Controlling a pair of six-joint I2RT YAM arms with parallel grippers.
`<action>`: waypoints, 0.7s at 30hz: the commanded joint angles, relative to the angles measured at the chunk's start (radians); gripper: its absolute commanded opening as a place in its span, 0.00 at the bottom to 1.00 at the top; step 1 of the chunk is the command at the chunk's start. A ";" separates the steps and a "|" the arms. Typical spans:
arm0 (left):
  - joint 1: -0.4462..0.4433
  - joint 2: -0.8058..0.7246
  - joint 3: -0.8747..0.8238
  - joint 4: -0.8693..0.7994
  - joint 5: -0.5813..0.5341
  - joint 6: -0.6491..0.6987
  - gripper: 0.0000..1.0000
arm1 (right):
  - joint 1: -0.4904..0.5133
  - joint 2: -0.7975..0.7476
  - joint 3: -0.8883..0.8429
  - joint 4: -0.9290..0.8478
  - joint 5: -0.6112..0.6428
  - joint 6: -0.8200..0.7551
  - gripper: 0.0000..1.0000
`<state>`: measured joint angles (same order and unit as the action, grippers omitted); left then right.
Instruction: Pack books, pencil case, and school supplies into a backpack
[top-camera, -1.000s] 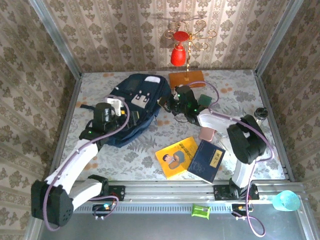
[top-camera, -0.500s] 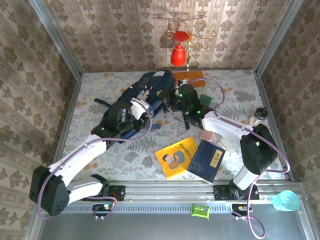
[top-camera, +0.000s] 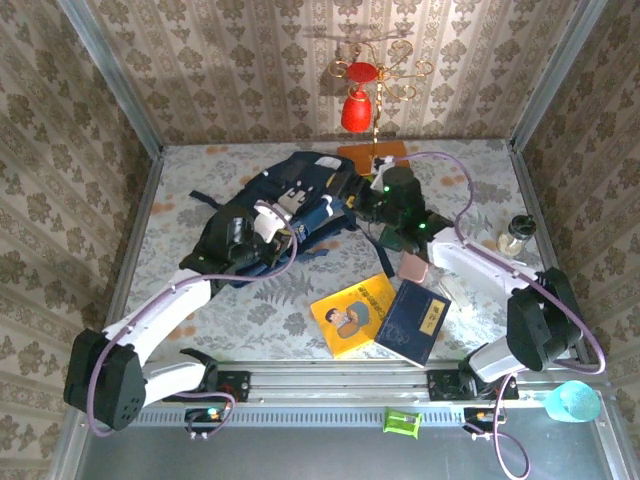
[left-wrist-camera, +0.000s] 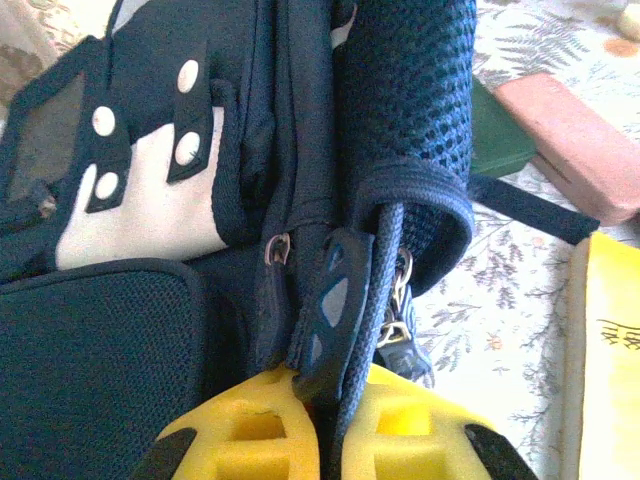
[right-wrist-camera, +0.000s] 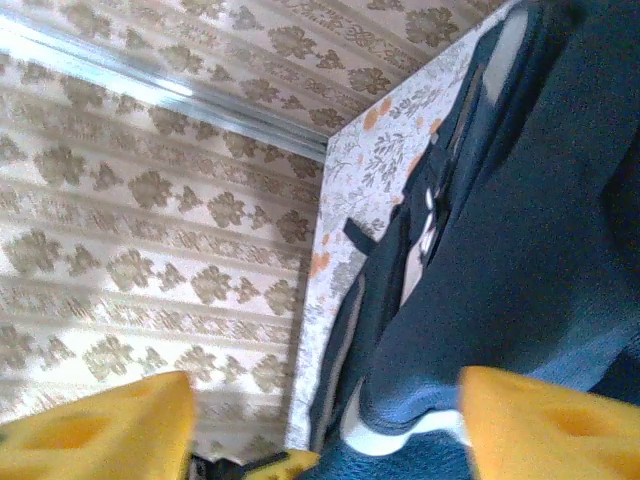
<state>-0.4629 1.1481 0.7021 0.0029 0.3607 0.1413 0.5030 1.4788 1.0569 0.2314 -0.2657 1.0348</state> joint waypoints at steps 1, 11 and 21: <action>0.061 -0.017 -0.009 0.216 0.191 -0.049 0.00 | -0.013 -0.006 -0.019 -0.080 -0.201 -0.109 0.89; 0.090 0.043 -0.002 0.233 0.317 0.027 0.00 | 0.052 0.074 -0.046 0.047 -0.115 0.036 1.00; 0.090 0.036 -0.021 0.230 0.312 0.050 0.00 | 0.066 0.275 0.082 0.163 -0.039 0.127 0.64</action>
<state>-0.3725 1.2091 0.6777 0.1211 0.6083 0.1589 0.5640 1.7222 1.1141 0.3061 -0.3435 1.0981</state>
